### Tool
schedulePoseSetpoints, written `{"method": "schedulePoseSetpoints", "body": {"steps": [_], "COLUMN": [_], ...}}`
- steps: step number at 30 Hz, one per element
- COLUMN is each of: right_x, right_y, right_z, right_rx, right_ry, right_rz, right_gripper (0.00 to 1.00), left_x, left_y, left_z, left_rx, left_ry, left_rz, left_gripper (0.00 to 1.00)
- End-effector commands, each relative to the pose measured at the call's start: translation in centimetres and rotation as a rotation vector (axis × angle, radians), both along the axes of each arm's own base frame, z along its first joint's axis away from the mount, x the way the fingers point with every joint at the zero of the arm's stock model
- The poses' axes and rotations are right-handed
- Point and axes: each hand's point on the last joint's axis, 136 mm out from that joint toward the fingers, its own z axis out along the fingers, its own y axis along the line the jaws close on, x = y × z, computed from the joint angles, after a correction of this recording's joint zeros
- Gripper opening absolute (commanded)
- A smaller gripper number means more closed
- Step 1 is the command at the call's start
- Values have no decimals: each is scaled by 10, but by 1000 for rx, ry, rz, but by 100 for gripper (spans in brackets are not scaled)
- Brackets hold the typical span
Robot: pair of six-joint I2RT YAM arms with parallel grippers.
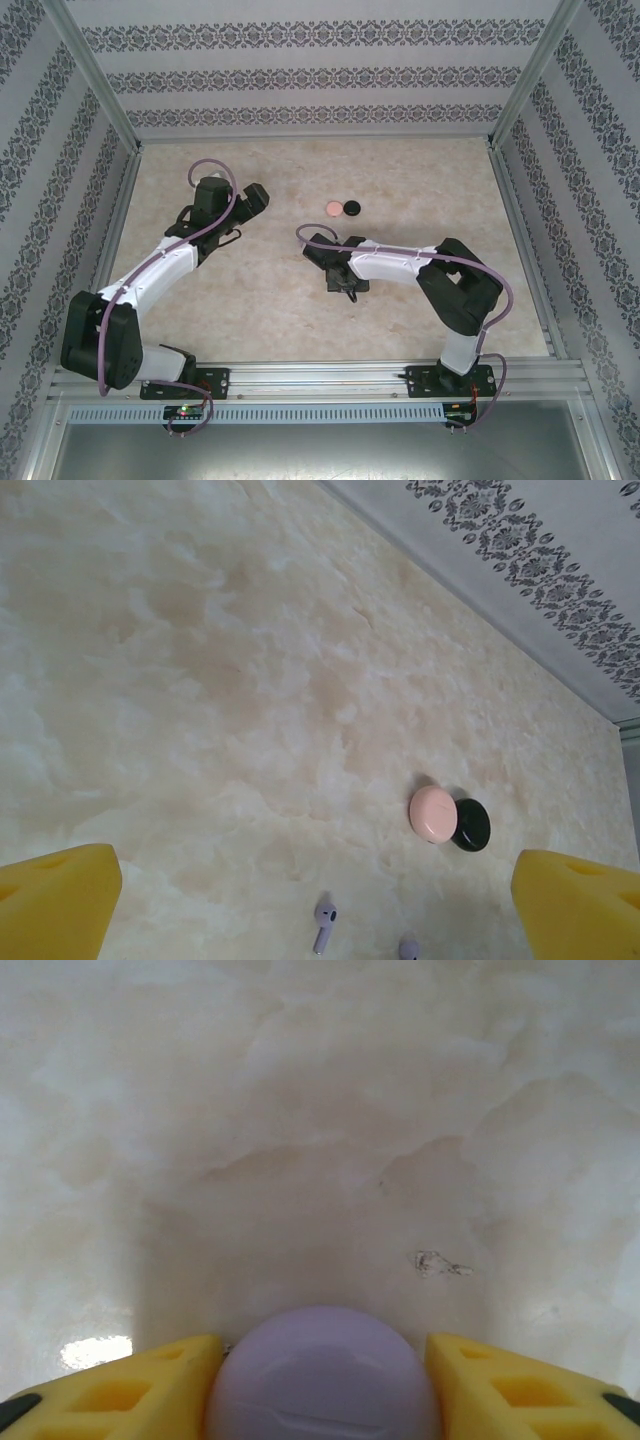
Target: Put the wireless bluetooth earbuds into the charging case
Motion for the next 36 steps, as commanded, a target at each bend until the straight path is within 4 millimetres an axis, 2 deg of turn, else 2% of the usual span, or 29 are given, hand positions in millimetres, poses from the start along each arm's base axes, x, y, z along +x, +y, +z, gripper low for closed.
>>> {"method": "schedulePoseSetpoints", "body": {"steps": [1, 5, 10, 19, 24, 28, 33, 36], "right_x": [-13, -16, -16, -20, -19, -12, 3, 20], "right_y": [-5, -3, -2, 4, 4, 4, 2, 2], "right_z": [-17, -19, -20, -29, -30, -16, 18, 47], "right_rx": [-22, -8, 4, 66, 99, 147, 233, 325], "right_ry": [84, 103, 119, 160, 152, 99, 9, -58], "right_rz": [-52, -79, -103, -178, -209, -222, -250, -282], "right_gripper": [64, 73, 73, 67, 57, 46, 45, 45], "left_x": [9, 10, 11, 14, 12, 6, -2, -7], "left_y": [-8, -10, -11, -18, -23, -26, -30, -42], "left_z": [13, 12, 12, 9, 5, 2, 0, 7], "left_rx": [-6, -2, 0, -17, -33, -20, -19, -54], "left_ry": [-45, -49, -49, -33, -12, -6, -58, -140], "left_rz": [-12, -16, -19, -35, -55, -79, -127, -201], "left_gripper": [100, 100, 100, 100, 100, 100, 99, 96]}}
